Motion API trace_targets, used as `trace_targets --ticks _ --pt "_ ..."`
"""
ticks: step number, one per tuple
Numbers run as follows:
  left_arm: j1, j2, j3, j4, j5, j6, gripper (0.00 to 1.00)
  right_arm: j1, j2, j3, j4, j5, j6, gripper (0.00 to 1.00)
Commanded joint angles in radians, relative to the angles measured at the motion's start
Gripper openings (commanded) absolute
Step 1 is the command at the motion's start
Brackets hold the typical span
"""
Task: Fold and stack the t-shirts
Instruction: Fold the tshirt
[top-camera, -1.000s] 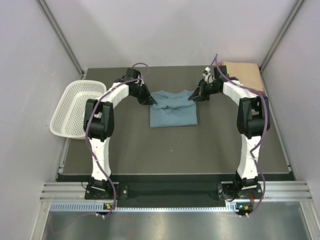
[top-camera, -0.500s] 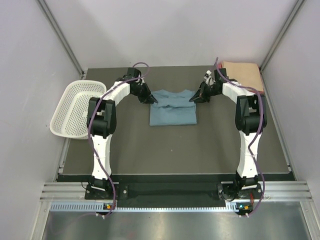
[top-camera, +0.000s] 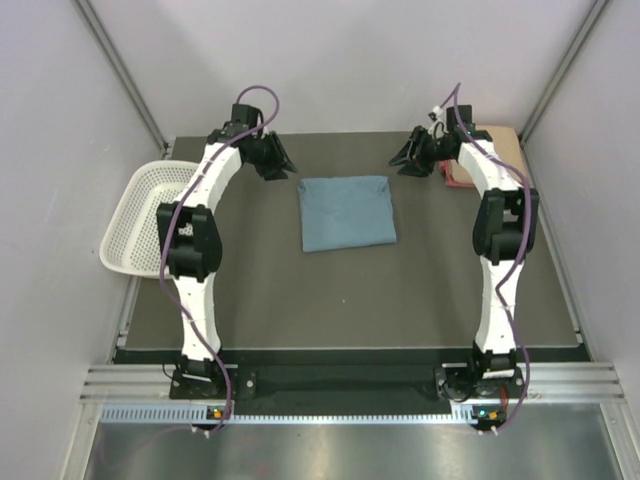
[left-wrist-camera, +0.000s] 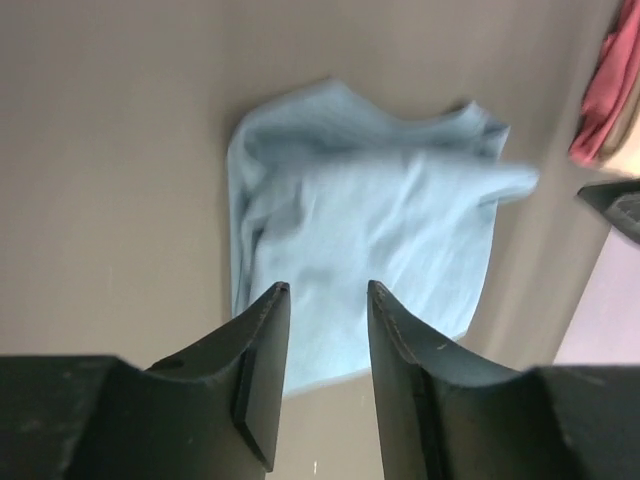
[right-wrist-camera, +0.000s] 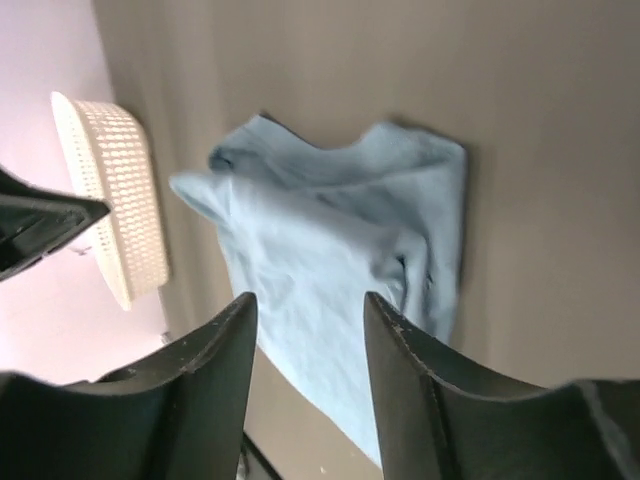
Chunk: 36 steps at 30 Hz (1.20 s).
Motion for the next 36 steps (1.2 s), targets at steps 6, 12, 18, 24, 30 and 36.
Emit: trace_targets --ticks 6,12,18,24,30,36 --pt "-0.097 -0.266 -0.399 0.143 0.125 0.006 0.34 0.064 -0.275 -0.254 -0.106 0.113 -0.247 0.49" --pt "-0.132 -0.205 -0.453 0.361 0.206 -0.114 0.29 0.134 -0.269 -0.378 0.086 0.079 -0.164 0.27" --pt "-0.115 -0.078 -0.414 0.515 0.214 -0.169 0.27 0.139 -0.148 -0.369 0.271 0.015 -0.017 0.11" --pt "-0.097 0.009 -0.396 0.619 0.246 -0.194 0.26 0.139 -0.074 -0.398 0.474 0.010 0.075 0.11" --pt "-0.076 0.072 -0.356 0.658 0.231 -0.162 0.26 0.121 -0.016 -0.412 0.675 0.033 0.151 0.11" --pt "-0.056 0.106 -0.333 0.629 0.223 -0.134 0.25 0.079 0.044 -0.383 0.737 0.097 0.178 0.11"
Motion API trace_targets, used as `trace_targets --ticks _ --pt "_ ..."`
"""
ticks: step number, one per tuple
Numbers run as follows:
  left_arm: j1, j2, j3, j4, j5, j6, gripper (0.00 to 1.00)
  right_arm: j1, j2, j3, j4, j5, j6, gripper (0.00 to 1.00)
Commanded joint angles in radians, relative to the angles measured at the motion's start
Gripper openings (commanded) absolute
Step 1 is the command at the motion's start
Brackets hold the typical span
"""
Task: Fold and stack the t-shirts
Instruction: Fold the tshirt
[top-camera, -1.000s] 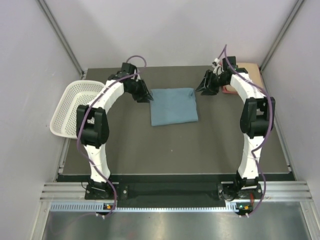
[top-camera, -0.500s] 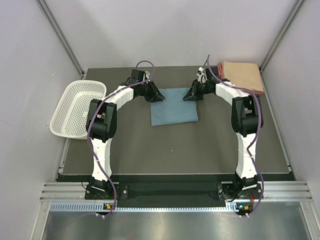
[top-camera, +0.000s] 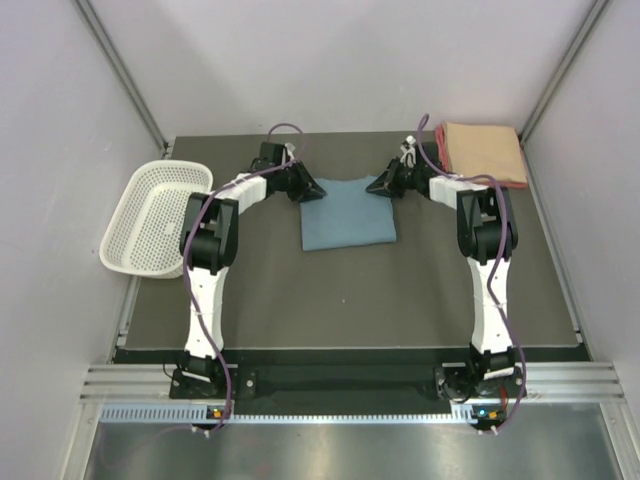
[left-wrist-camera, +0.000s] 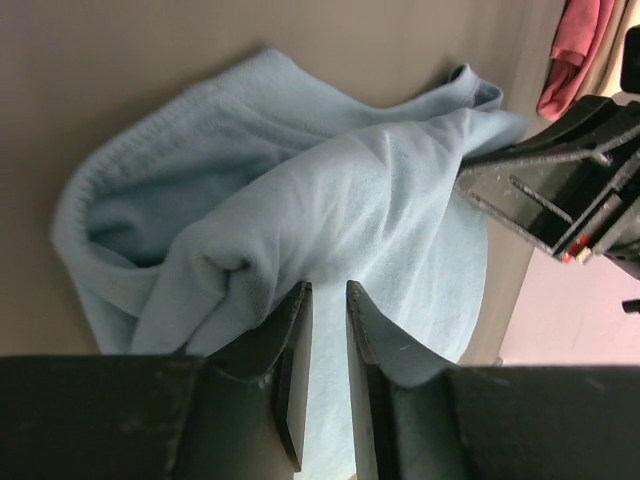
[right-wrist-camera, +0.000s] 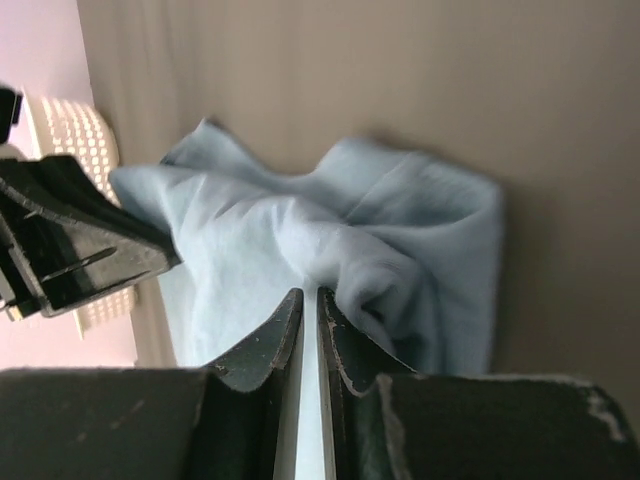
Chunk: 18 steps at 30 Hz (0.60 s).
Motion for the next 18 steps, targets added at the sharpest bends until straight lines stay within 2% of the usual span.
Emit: trace_targets --ticks 1,6,18 --pt "0.020 0.014 0.037 0.048 0.004 0.035 0.25 -0.039 0.042 0.043 0.114 0.054 0.022 0.11" --pt "0.031 0.046 0.048 0.048 -0.003 0.049 0.25 -0.059 0.145 0.152 0.094 0.068 0.024 0.11" --pt "0.103 0.086 0.032 0.158 -0.035 0.049 0.24 -0.091 0.227 0.172 0.226 0.065 0.111 0.13"
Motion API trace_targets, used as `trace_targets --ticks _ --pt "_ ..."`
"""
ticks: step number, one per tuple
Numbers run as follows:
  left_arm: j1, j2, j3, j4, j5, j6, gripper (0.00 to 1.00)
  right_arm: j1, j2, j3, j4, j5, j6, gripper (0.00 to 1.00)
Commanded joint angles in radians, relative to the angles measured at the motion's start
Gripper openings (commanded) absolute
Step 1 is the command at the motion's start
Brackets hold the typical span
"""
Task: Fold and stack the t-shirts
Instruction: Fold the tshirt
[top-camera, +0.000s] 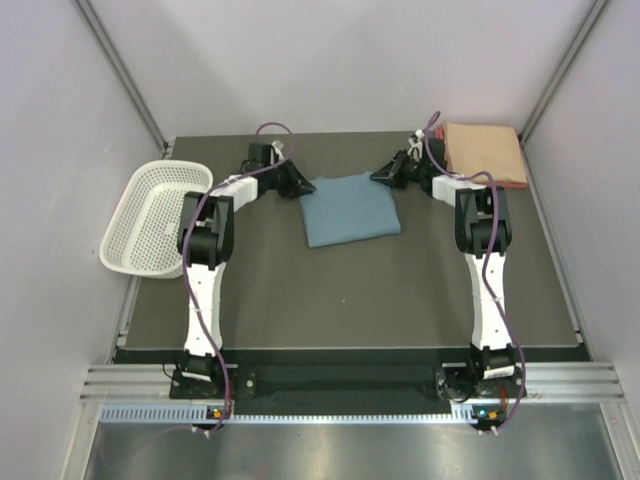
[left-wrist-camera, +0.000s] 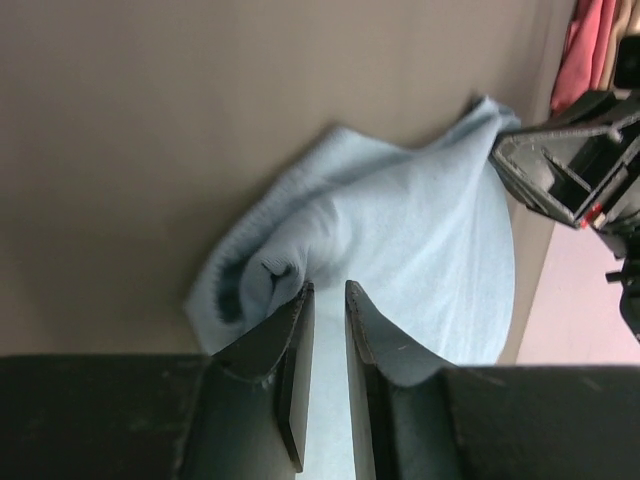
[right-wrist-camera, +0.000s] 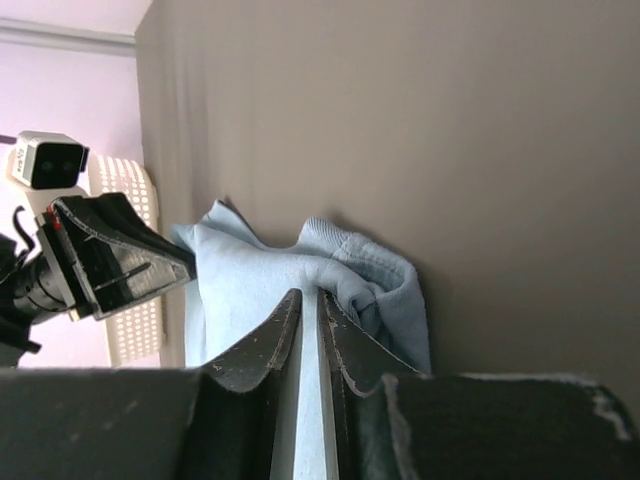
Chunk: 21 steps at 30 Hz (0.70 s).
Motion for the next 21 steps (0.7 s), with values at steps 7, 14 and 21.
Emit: trace_targets --ticks 7,14,21 --pt "0.053 0.062 0.051 0.069 -0.125 0.075 0.24 -0.032 0.072 0.017 0.105 0.154 0.071 0.18" --pt "0.053 0.112 0.114 0.035 -0.158 0.103 0.24 -0.033 0.118 0.084 0.124 0.230 0.130 0.23" --pt "0.059 0.135 0.163 0.004 -0.176 0.127 0.24 -0.033 0.159 0.135 0.151 0.255 0.179 0.23"
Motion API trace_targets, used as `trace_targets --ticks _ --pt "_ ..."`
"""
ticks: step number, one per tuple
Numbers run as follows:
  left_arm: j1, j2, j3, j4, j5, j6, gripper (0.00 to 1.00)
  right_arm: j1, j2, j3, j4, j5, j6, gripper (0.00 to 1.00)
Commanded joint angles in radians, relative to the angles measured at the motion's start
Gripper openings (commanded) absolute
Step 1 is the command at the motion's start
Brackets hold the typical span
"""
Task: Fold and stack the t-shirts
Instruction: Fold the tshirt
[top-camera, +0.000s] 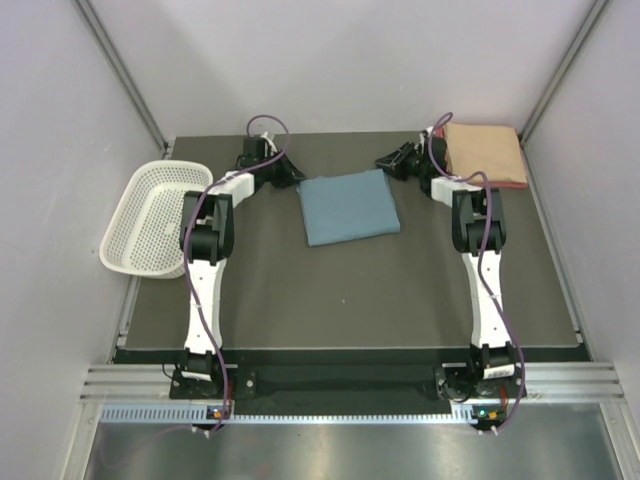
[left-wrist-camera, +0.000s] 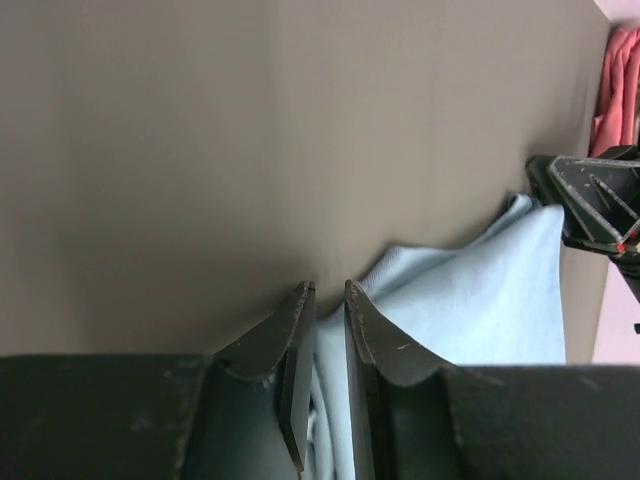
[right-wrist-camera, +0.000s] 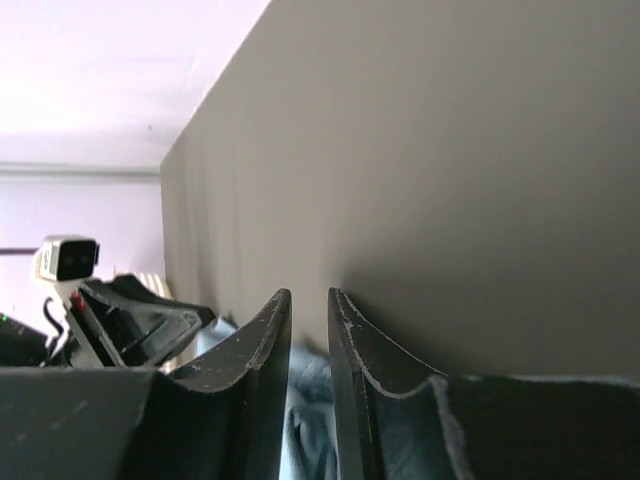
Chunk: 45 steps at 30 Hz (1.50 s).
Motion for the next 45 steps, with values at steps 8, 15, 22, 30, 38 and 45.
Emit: trace_targets --ticks 8,15,22,30,38,45 --pt "0.016 0.024 0.209 -0.216 -0.061 0.087 0.29 -0.025 0.031 0.207 -0.210 0.062 -0.092 0.25" --pt "0.016 -0.097 0.212 -0.354 -0.071 0.112 0.44 -0.026 -0.098 0.289 -0.489 0.025 -0.267 0.40" --pt "0.007 -0.291 -0.033 -0.374 0.000 0.086 0.50 -0.033 -0.292 0.143 -0.711 0.033 -0.473 0.77" --pt "-0.028 -0.492 -0.277 -0.452 -0.005 0.140 0.48 -0.037 -0.268 0.165 -0.844 -0.087 -0.695 0.98" --pt "-0.059 -0.690 -0.507 -0.463 0.000 0.113 0.48 -0.045 -0.149 0.247 -0.804 -0.168 -0.757 0.91" --pt "-0.059 -0.776 -0.554 -0.506 -0.021 0.138 0.48 -0.056 -0.090 0.283 -0.818 -0.220 -0.790 0.81"
